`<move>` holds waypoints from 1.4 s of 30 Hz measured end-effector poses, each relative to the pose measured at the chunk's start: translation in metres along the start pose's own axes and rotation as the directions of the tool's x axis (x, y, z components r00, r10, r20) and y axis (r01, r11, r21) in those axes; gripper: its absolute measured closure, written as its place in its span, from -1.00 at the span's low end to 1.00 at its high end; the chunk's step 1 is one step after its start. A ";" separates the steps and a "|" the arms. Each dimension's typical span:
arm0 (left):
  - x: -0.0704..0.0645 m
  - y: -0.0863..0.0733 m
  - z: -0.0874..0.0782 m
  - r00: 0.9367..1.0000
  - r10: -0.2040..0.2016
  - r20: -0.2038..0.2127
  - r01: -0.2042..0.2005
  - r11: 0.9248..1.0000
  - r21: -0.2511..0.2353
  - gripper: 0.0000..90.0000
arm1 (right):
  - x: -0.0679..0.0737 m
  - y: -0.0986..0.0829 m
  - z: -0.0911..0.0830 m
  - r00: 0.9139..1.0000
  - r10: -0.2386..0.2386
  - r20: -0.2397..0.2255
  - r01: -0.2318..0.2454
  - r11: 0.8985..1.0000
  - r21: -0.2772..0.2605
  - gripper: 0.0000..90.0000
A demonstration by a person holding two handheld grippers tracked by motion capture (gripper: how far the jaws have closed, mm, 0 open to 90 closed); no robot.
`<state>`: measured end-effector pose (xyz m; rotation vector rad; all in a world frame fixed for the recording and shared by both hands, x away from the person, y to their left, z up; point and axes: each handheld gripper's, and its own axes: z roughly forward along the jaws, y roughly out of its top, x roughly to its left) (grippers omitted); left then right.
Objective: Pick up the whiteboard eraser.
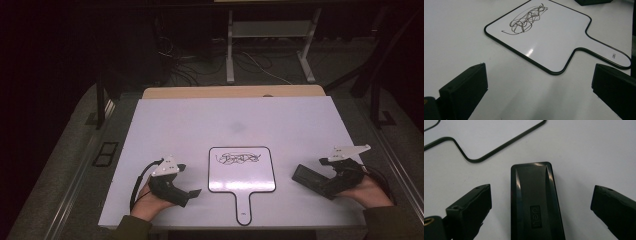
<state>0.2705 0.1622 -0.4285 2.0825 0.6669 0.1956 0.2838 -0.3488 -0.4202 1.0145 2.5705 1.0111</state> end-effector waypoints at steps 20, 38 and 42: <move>0.000 -0.001 0.000 1.000 -0.004 0.005 0.004 1.000 0.005 -1.00 | 0.002 -0.002 0.007 0.999 -0.031 -0.015 0.033 0.991 0.132 -0.49; 0.000 -0.001 0.001 1.000 0.005 0.018 -0.005 1.000 0.014 -1.00 | 0.003 -0.002 0.013 0.997 -0.073 0.004 0.071 0.983 0.169 -0.32; 0.000 -0.001 0.000 1.000 0.000 0.016 0.000 1.000 0.012 -1.00 | 0.003 -0.002 0.013 0.997 -0.074 0.001 0.072 0.982 0.173 -0.25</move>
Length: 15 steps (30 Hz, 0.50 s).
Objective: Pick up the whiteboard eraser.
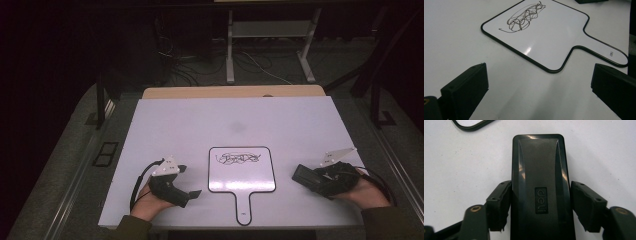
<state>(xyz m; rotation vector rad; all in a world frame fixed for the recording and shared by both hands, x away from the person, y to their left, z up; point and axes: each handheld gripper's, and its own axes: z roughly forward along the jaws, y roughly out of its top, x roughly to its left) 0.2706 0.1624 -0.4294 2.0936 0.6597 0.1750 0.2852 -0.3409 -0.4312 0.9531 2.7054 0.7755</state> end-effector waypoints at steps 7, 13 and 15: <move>0.000 0.000 0.000 1.000 -0.004 -0.001 0.004 1.000 0.000 -1.00 | 0.001 0.001 0.000 1.000 -0.020 -0.003 0.020 1.000 0.012 -0.16; 0.000 0.000 -0.001 1.000 -0.006 -0.003 0.006 1.000 -0.006 -1.00 | 0.001 0.003 0.000 0.999 -0.041 -0.005 0.041 0.999 0.028 -0.16; 0.000 0.000 -0.001 1.000 -0.003 -0.004 0.003 1.000 -0.005 -1.00 | 0.000 0.005 0.000 0.999 -0.033 -0.016 0.033 0.999 0.040 -0.15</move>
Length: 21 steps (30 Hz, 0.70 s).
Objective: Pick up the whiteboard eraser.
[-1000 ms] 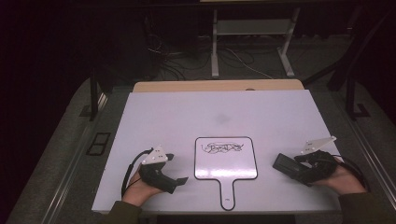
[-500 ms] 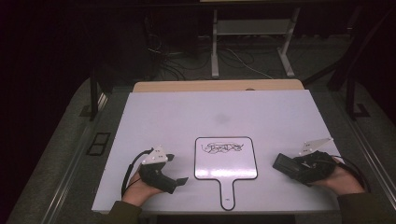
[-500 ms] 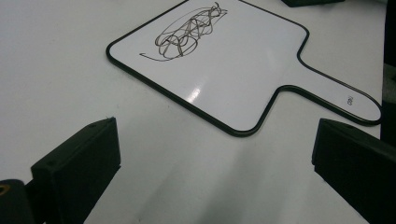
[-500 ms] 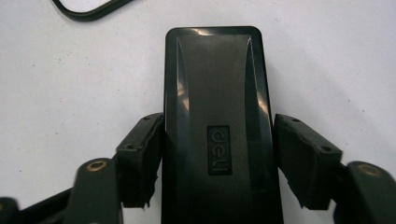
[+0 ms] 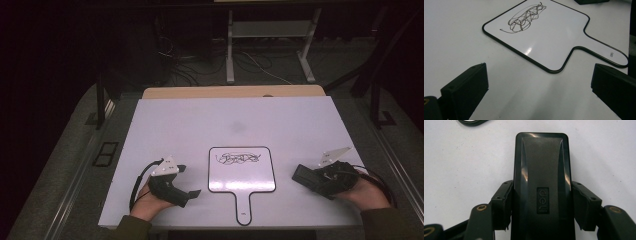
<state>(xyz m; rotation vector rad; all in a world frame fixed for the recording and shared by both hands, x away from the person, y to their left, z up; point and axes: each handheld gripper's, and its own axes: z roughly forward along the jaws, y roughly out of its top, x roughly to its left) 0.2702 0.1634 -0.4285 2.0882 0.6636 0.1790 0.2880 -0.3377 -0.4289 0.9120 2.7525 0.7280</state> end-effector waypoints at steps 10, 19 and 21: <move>0.000 0.000 0.000 1.000 0.000 0.001 0.000 1.000 -0.003 -1.00 | 0.000 0.004 -0.002 1.000 0.026 -0.004 -0.026 1.000 0.009 -0.14; 0.000 0.000 0.001 1.000 -0.002 -0.001 0.002 1.000 -0.005 -1.00 | -0.002 0.009 -0.007 0.999 0.045 -0.016 -0.045 0.999 -0.020 -0.14; 0.000 0.000 0.001 1.000 -0.003 -0.001 0.003 1.000 -0.005 -1.00 | -0.002 0.012 -0.008 0.998 0.053 -0.019 -0.054 0.998 -0.030 -0.14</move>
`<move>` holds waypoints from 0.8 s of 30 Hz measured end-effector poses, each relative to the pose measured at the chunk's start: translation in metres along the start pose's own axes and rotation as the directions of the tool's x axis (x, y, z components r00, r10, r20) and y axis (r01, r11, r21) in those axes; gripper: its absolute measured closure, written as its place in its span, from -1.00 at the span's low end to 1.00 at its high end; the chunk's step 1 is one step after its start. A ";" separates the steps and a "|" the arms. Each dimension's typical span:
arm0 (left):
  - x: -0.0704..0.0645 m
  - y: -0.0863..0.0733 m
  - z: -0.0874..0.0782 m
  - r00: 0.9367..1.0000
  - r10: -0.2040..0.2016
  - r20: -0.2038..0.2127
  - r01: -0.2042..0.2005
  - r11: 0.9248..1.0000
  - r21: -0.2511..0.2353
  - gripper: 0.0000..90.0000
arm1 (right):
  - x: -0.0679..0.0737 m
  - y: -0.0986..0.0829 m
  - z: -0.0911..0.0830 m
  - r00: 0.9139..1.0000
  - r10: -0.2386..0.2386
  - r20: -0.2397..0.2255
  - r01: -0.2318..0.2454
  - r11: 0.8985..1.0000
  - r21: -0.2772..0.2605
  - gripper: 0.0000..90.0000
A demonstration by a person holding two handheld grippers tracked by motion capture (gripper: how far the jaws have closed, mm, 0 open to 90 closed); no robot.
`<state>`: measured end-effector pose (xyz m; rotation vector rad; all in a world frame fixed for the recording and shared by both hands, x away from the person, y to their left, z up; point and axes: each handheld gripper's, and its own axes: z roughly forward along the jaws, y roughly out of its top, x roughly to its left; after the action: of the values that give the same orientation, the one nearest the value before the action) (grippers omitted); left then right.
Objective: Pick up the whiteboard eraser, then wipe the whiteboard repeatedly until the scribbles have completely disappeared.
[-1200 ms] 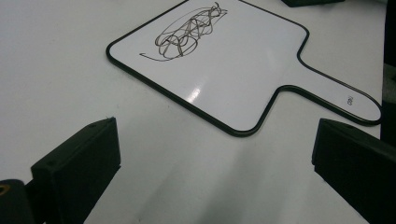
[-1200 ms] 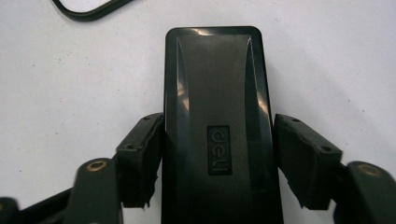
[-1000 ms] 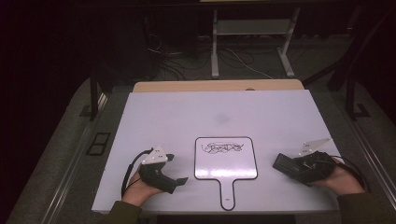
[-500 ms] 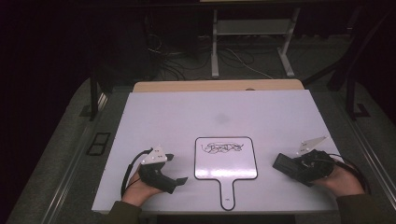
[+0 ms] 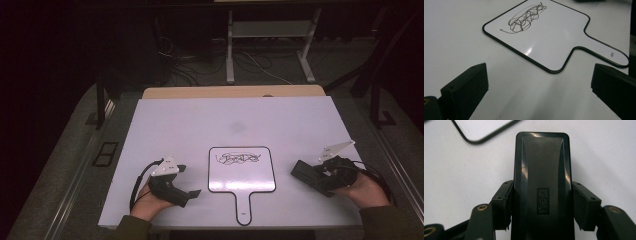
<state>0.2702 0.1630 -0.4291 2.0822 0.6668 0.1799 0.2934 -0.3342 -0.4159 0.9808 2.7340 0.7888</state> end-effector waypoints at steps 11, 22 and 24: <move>0.000 0.001 0.000 1.000 0.000 0.005 0.000 1.000 -0.012 -1.00 | -0.001 0.023 -0.003 1.000 0.000 -0.007 -0.001 0.999 -0.052 -0.14; -0.002 0.002 0.002 1.000 0.013 -0.002 -0.013 1.000 -0.012 -1.00 | -0.002 0.049 0.002 1.000 0.001 -0.022 -0.003 0.997 -0.074 -0.14; -0.003 0.002 0.002 1.000 0.011 -0.002 -0.011 1.000 -0.015 -1.00 | -0.002 0.054 0.005 1.000 -0.003 -0.027 0.001 0.997 -0.076 -0.14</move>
<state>0.2694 0.1595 -0.4280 2.0719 0.6536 0.1922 0.3263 -0.2979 -0.3919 0.9588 2.7044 0.9053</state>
